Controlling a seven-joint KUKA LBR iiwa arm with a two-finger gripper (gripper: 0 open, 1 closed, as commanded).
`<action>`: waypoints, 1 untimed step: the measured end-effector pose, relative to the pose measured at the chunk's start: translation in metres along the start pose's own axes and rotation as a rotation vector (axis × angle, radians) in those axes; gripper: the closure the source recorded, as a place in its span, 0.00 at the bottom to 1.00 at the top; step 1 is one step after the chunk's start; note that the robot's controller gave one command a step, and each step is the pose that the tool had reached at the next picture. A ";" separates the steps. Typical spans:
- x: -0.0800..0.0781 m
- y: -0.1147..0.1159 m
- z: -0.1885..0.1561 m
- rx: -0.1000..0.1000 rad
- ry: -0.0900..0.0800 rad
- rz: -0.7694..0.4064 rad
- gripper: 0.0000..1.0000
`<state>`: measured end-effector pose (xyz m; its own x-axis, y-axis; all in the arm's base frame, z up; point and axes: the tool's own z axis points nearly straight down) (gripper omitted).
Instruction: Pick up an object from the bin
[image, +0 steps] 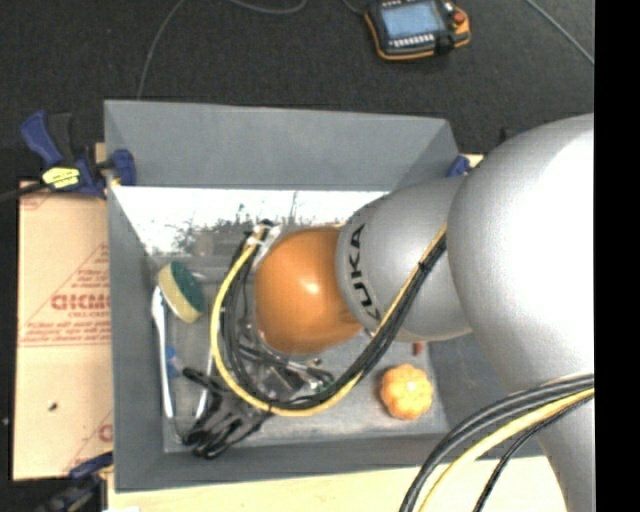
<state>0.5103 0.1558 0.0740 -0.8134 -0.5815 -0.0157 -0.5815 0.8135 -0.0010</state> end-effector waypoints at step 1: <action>-0.006 -0.002 0.001 -0.002 0.002 -0.202 1.00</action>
Offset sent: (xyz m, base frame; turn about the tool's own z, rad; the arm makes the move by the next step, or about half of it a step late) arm 0.0052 0.0015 0.0322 -0.1569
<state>0.5168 0.1578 0.0734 -0.6805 -0.7326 -0.0138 -0.7326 0.6806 -0.0020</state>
